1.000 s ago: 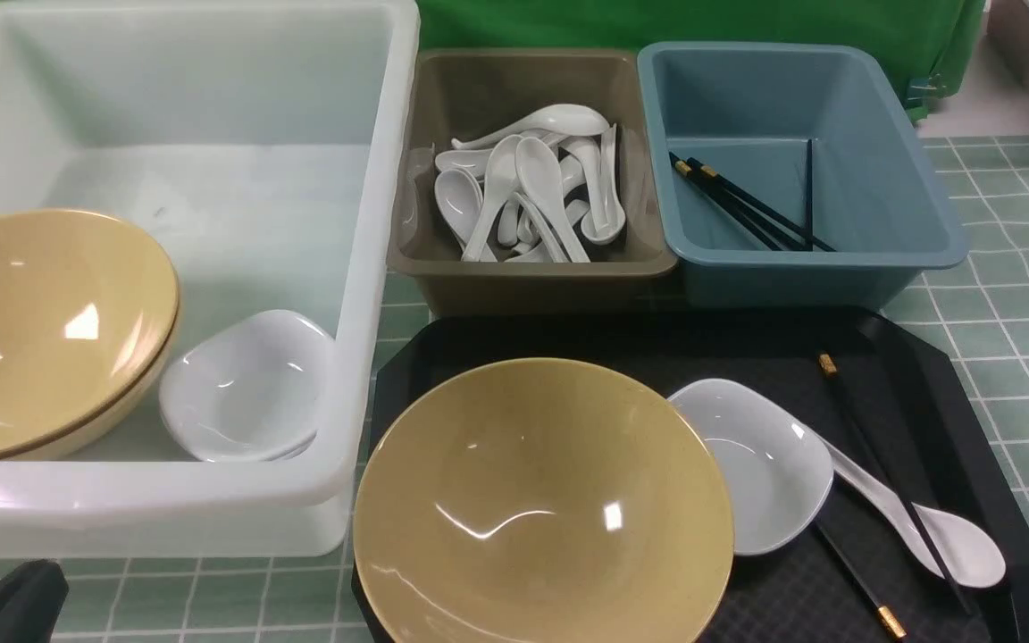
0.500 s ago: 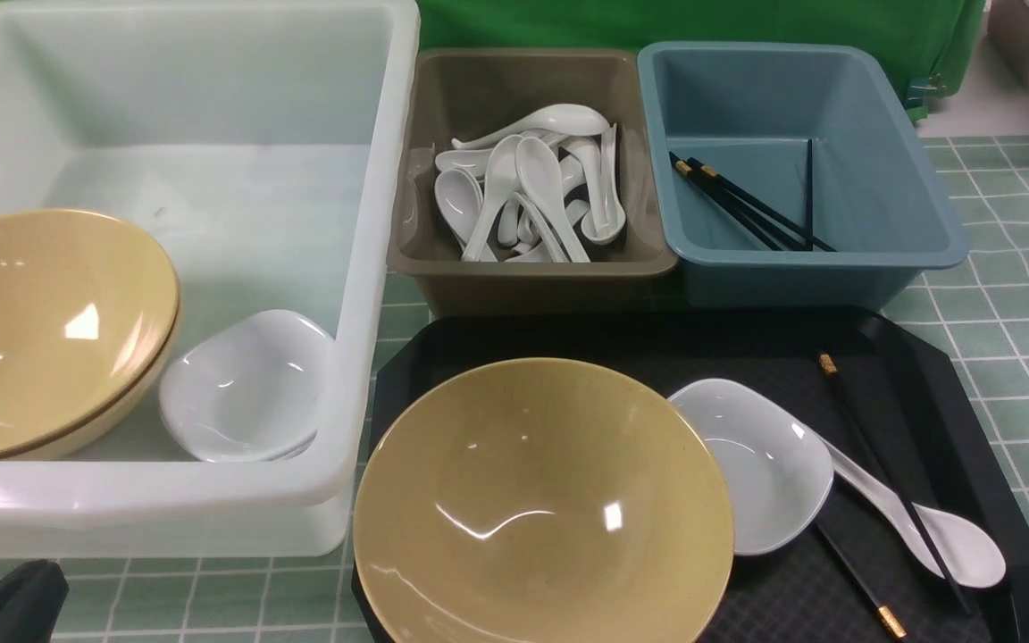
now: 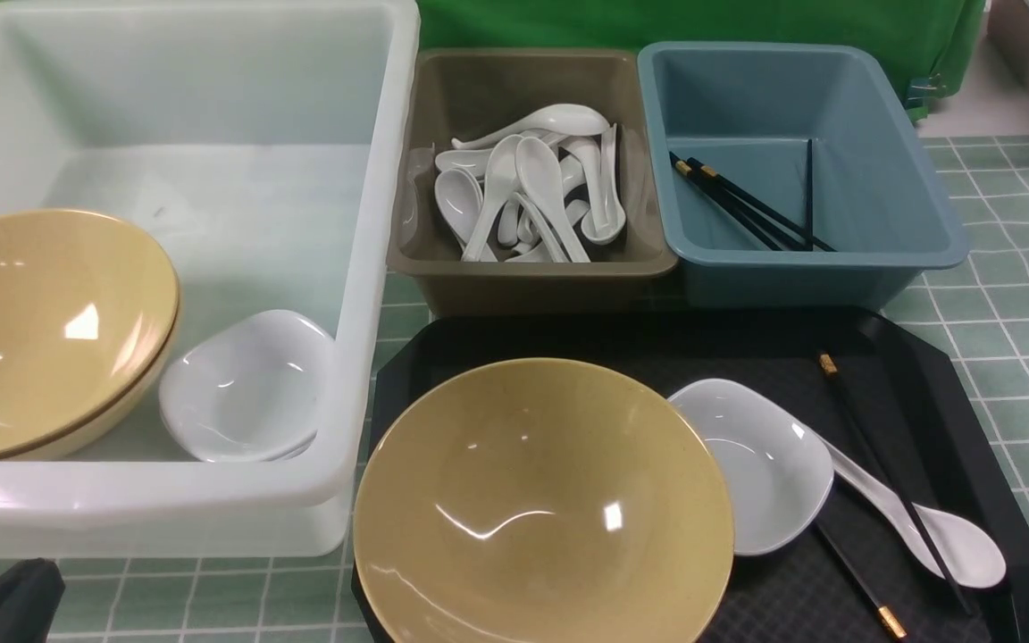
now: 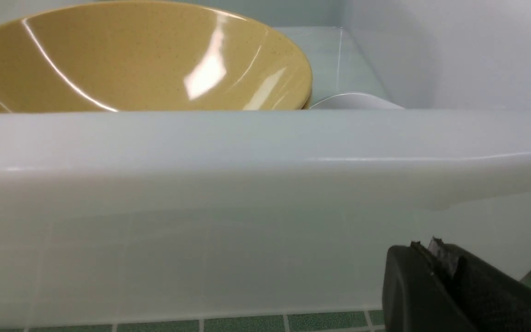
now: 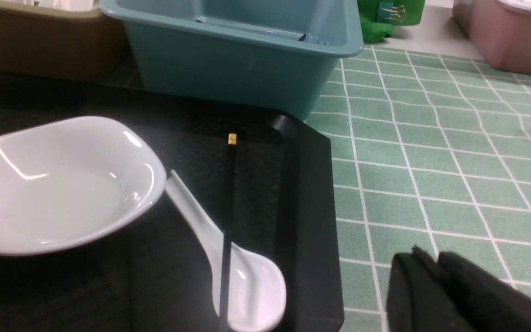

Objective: On blue table put chopsticks spoon bowls plates into blue grey white boxes.
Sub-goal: 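Grasp the large bowl on the tray by its rim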

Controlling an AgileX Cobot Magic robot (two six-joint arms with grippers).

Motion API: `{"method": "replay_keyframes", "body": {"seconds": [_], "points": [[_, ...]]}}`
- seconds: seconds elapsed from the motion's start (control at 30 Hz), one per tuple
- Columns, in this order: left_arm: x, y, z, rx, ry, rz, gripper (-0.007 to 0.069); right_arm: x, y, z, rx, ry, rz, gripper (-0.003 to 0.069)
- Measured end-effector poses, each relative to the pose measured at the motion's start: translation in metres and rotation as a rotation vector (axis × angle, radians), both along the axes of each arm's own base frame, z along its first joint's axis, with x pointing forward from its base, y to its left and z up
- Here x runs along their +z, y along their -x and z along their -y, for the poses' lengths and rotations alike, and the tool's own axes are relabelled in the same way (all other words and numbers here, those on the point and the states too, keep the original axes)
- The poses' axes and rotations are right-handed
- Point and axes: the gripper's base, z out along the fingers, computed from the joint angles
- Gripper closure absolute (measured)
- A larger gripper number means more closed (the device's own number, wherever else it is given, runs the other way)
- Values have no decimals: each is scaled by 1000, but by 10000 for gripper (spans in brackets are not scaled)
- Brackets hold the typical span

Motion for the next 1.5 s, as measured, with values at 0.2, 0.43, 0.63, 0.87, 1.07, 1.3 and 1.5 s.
{"method": "replay_keyframes", "body": {"seconds": [0.2,0.43,0.63,0.87,1.07,1.3,1.5], "points": [[4,-1,0,-2,4,46,623,6,-1,1,-6,2,70,552],[30,-2,2,-18,31,339,623,36,-2,3,-37,3,403,547],[59,5,3,-37,50,666,623,69,10,6,-41,-215,801,538],[82,20,2,-52,114,968,623,86,24,9,17,-452,1030,531],[125,37,-11,2,389,1087,623,120,30,8,-1,-358,1012,529],[186,11,-8,61,183,841,623,173,9,5,-45,-74,748,528],[188,-63,10,-37,119,274,623,115,-45,0,6,4,-1,528]]}}
